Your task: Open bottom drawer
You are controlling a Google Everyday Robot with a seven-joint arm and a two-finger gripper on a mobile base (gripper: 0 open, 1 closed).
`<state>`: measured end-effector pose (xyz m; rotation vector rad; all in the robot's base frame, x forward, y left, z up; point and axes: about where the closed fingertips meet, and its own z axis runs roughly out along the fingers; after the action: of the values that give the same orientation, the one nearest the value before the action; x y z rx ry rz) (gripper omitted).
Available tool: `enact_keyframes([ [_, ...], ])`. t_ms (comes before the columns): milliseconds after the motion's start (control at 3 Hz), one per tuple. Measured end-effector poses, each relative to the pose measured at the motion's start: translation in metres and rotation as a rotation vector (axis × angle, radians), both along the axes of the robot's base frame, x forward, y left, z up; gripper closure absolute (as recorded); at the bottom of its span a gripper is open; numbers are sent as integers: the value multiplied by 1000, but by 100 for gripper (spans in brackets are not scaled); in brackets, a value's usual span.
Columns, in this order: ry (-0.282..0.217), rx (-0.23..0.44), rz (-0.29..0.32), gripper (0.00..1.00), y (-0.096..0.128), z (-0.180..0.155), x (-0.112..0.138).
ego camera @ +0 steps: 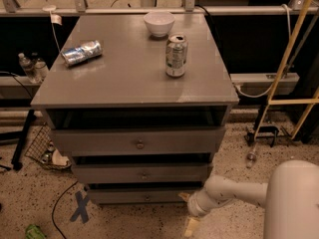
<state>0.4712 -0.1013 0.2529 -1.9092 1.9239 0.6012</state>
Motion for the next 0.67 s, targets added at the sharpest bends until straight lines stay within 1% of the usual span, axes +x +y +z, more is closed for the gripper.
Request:
enact_keyframes([
  [333,-45,31,30,0,11,-16,6],
  [667,-64,60,51,0,21,-29,11],
])
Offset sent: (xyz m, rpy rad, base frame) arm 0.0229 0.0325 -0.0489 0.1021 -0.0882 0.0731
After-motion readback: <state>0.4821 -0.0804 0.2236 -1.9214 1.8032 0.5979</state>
